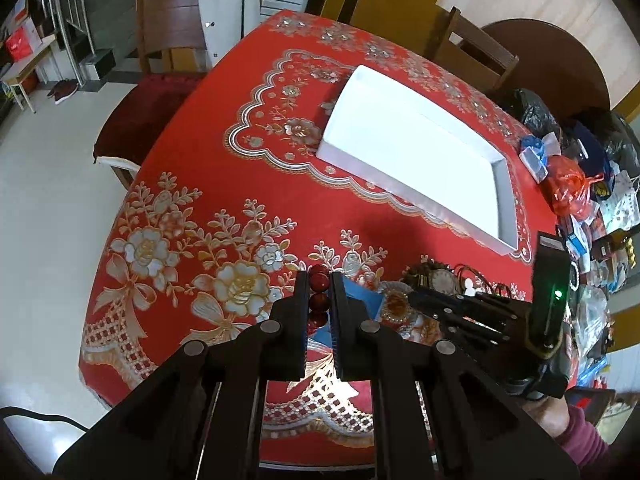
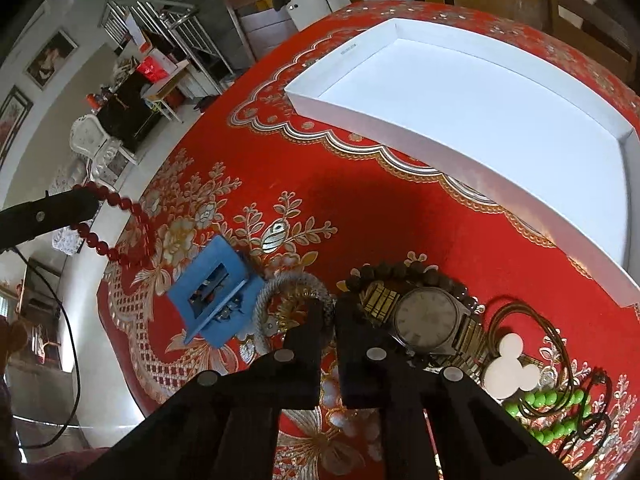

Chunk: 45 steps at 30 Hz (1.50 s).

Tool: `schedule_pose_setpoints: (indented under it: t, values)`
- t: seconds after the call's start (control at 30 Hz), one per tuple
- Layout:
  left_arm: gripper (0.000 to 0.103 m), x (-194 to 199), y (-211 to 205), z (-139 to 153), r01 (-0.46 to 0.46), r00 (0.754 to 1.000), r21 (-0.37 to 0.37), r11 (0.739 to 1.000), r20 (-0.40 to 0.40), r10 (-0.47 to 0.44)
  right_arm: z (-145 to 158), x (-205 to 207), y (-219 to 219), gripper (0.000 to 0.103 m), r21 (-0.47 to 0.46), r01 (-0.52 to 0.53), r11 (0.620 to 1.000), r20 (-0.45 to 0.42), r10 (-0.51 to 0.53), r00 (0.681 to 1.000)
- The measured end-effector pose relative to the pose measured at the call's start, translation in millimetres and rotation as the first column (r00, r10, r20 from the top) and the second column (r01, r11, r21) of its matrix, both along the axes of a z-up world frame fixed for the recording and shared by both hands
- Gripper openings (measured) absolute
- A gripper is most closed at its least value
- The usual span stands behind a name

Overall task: Organize jewelry
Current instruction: 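Carry both bracelets into the white tray and open both tools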

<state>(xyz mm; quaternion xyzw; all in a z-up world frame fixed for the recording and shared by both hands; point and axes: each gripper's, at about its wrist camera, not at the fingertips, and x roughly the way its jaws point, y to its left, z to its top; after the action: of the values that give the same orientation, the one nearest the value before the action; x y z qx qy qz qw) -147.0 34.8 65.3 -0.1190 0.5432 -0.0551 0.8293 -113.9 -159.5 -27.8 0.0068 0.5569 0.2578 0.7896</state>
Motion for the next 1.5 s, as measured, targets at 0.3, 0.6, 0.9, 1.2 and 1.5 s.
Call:
schedule_pose_setpoints:
  t: [0.3,0.6,0.9,1.2,1.5]
  values:
    - [0.008,16.3,-12.1,16.7,0.036,0.999,-0.009,0.999,0.025,-0.036,47.2,-6.5,-25.1,0.006,0.060,0.049,0.997,0.083,-0.054,0.995]
    - [0.008,55.0,-39.6,27.0,0.093,0.995,0.018,0.995,0.044,-0.094,66.0,19.2,-57.1,0.006,0.065,0.146,0.987,0.119,-0.153,0.981]
    - [0.008,120.3,-68.9,21.8,0.138,0.988,0.061,0.989,0.054,-0.141,65.7,78.1,-82.6,0.006,0.062,0.239,0.969,0.106,-0.244,0.964]
    - [0.008,190.9,-83.1,-1.3,0.173,0.985,0.047,0.984,0.016,-0.174,41.4,139.4,-74.1,0.006,0.046,0.284,0.958,0.049,-0.286,0.957]
    - [0.008,213.7,-58.5,-62.8,0.133,0.984,0.049,0.990,-0.127,-0.126,5.3,161.0,-45.7,0.006,-0.012,0.244,0.970,-0.018,-0.245,0.969]
